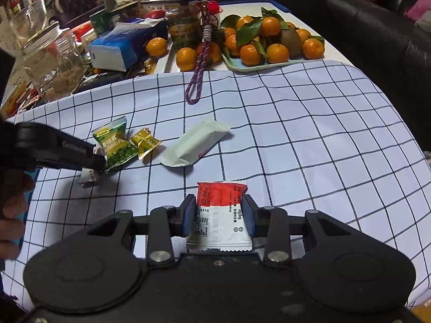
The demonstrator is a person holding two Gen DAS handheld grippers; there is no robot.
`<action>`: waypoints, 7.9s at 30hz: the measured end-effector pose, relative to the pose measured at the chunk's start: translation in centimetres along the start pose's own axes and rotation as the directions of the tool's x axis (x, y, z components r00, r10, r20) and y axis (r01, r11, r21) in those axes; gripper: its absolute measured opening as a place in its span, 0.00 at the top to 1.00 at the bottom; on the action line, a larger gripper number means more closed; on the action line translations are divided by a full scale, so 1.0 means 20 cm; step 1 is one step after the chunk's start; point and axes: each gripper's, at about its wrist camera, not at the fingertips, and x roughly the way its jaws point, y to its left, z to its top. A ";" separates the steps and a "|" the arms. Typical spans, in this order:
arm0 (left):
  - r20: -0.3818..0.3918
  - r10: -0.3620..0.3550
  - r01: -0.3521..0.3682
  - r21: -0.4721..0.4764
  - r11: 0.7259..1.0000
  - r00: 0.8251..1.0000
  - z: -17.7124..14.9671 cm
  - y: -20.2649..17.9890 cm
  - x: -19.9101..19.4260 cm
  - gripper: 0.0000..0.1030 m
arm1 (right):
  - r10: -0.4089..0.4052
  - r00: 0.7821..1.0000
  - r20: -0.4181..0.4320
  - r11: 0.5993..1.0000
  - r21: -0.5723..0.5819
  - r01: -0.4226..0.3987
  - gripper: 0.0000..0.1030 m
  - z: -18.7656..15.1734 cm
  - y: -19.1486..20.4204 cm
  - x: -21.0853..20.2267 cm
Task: Organize snacks
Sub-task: 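Grasp the white Hawthorn Strip packet with the left tool while the right tool grips the red-white packet, then carry the Hawthorn Strip and red-white packets toward the gold tin with both tools, then open the left tool to drop the Hawthorn Strip packet into the tin, then open the right tool to drop the red-white packet into the tin, then move both tools back from the gold tin toward the table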
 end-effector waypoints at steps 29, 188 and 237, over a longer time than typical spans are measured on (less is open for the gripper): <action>0.032 -0.037 0.038 -0.040 0.998 0.999 -0.05 0.23 -0.26 0.71 | -0.043 0.987 -0.152 0.917 0.387 0.100 0.57 0.13 -0.20 0.08; -0.076 0.315 -0.311 -0.489 0.815 0.946 -0.21 1.33 -0.44 0.67 | 0.442 0.894 -0.076 0.847 -0.292 -0.444 0.44 -0.02 1.49 -0.15; -0.056 0.172 -0.181 -0.322 0.929 0.984 -0.05 0.85 -0.40 0.67 | 0.265 0.962 -0.065 0.926 -0.260 -0.273 0.43 -0.01 0.99 -0.12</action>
